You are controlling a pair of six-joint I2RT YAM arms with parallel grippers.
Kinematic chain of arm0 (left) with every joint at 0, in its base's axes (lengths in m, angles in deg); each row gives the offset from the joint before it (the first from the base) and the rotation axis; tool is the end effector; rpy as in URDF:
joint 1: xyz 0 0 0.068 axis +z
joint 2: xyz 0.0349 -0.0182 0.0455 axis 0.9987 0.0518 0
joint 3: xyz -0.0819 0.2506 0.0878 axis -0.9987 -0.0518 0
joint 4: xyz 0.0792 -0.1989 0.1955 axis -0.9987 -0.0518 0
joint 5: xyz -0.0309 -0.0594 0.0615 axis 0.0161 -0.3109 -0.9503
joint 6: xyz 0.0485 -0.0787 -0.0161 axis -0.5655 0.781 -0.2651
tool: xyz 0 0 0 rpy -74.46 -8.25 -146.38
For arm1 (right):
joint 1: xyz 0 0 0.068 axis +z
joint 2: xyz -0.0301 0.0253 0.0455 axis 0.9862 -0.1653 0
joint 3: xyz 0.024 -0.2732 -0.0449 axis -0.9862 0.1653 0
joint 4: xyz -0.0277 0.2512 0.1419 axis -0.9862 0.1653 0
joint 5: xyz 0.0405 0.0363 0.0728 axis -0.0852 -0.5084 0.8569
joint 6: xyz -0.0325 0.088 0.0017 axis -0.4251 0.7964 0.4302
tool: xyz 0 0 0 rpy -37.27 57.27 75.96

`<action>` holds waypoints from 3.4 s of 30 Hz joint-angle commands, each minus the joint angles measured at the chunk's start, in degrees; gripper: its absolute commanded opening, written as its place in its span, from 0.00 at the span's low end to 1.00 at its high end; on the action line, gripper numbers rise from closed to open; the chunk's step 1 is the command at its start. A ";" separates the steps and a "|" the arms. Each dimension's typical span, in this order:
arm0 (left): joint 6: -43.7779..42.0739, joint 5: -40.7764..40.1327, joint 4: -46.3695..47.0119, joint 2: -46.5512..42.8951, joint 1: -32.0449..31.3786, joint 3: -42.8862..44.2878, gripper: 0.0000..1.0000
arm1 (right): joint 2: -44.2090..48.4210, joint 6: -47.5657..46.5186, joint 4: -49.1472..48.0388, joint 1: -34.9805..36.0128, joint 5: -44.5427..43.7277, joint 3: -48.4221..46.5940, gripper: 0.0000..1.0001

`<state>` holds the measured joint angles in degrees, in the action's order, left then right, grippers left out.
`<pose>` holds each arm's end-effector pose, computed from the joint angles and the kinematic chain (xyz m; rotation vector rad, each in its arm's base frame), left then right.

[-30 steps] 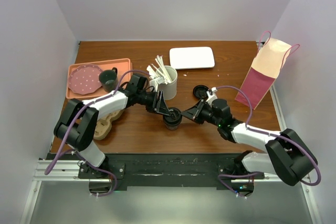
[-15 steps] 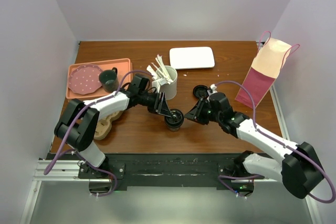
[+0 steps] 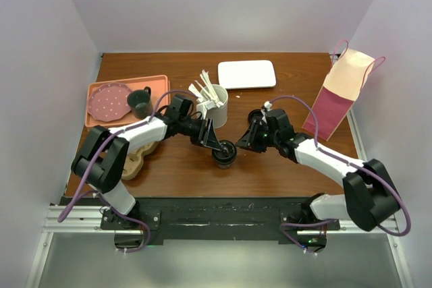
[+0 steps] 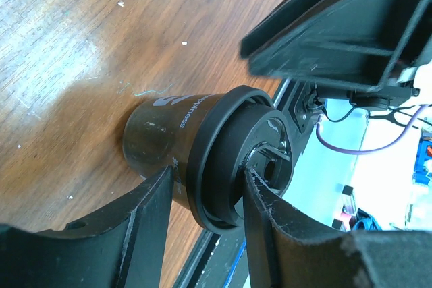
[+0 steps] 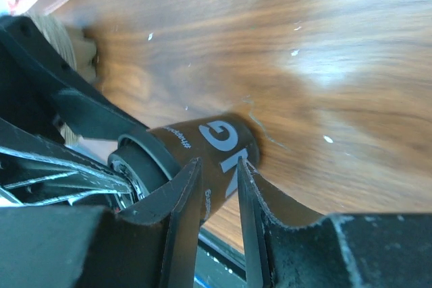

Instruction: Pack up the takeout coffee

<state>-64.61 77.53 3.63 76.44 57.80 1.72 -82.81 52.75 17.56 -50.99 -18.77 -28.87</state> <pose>0.2912 -0.2326 0.1314 0.4805 2.5698 -1.3693 0.2668 0.1754 0.1571 0.2901 2.4444 0.9667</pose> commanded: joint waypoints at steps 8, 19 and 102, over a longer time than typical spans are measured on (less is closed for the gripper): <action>-8.91 -18.75 -12.96 7.35 -0.82 -4.35 0.47 | -1.15 -4.99 -4.94 -0.14 6.44 -4.16 0.32; -9.00 -18.75 -12.87 7.70 -0.82 -4.17 0.47 | -2.11 -5.17 -5.90 -0.05 6.88 -3.99 0.32; -1.70 -9.79 -18.84 -6.19 -1.44 10.50 0.78 | 5.97 -17.48 29.69 2.41 -7.27 -19.02 0.63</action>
<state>-64.41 67.26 -12.80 72.44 56.24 8.17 -78.90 38.24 43.02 -48.72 -24.02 -44.94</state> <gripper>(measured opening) 0.757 0.609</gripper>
